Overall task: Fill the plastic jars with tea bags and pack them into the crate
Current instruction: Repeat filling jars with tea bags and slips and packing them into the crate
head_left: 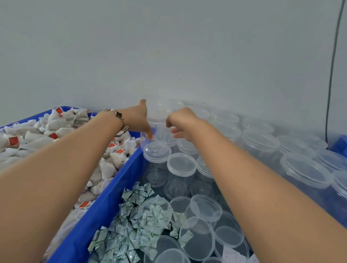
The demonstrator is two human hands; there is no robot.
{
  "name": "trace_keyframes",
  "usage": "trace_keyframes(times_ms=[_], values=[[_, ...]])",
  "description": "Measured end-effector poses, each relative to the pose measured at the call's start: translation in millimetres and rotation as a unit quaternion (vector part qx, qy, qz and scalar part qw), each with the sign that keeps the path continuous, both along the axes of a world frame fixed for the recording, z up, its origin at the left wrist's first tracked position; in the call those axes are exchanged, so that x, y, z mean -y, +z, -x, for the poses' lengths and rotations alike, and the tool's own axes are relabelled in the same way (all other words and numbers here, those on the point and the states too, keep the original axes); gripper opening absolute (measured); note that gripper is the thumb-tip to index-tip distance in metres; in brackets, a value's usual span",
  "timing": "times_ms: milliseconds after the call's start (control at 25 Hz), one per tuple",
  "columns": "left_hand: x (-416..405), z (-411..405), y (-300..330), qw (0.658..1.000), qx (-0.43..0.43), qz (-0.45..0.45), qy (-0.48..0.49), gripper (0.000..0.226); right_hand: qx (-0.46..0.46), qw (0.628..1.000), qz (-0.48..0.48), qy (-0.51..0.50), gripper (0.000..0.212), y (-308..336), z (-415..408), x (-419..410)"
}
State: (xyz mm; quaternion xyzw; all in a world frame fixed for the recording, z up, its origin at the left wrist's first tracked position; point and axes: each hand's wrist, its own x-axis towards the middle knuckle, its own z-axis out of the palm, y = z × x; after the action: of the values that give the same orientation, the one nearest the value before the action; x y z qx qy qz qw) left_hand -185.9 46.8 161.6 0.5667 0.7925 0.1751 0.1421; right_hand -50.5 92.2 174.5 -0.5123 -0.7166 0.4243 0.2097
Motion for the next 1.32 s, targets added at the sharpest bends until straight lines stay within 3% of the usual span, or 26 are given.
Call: trace_keyframes(times_ms=[320, 520, 600, 720, 880, 960, 1040, 1120, 1240, 1320], values=[[60.5, -43.1, 39.8, 0.992, 0.025, -0.118, -0.028, 0.125, -0.024, 0.993, -0.109, -0.025, 0.002, 52.4, -45.8, 82.0], [112.4, -81.1, 34.7, 0.985, 0.057, -0.162, -0.015, 0.131, -0.028, 0.980, -0.190, -0.052, 0.016, 37.0, -99.2, 145.0], [125.5, -92.4, 31.6, 0.990, 0.021, -0.139, -0.019, 0.118, -0.028, 0.978, -0.199, -0.058, 0.024, 26.8, -118.4, 167.0], [147.6, -116.2, 18.8, 0.991, -0.036, -0.112, -0.069, 0.069, -0.007, 0.982, -0.178, -0.067, 0.026, 8.2, -143.6, 192.7], [179.0, -145.5, -15.1, 0.982, -0.039, -0.119, -0.142, 0.049, 0.081, 0.980, -0.177, -0.042, 0.026, -28.2, -177.0, 213.3], [192.4, -156.3, -35.2, 0.980, -0.011, -0.085, -0.181, 0.043, 0.109, 0.987, -0.121, 0.007, 0.037, -56.0, -193.2, 221.1], [200.5, -167.2, -54.6, 0.981, -0.014, -0.036, -0.189, 0.057, 0.006, 0.996, -0.034, 0.079, 0.060, -85.4, -206.8, 229.2], [203.4, -176.5, -72.9, 0.982, -0.015, -0.022, -0.185, 0.067, -0.098, 0.988, -0.012, 0.123, 0.071, -112.3, -212.7, 233.1], [206.2, -179.1, -95.0, 0.983, 0.020, -0.014, -0.183, 0.096, -0.154, 0.984, -0.021, 0.088, 0.077, -143.6, -211.8, 232.0], [207.9, -177.7, -106.3, 0.977, -0.015, 0.008, -0.212, 0.125, -0.142, 0.986, -0.038, 0.074, 0.086, -159.3, -209.9, 229.7]])
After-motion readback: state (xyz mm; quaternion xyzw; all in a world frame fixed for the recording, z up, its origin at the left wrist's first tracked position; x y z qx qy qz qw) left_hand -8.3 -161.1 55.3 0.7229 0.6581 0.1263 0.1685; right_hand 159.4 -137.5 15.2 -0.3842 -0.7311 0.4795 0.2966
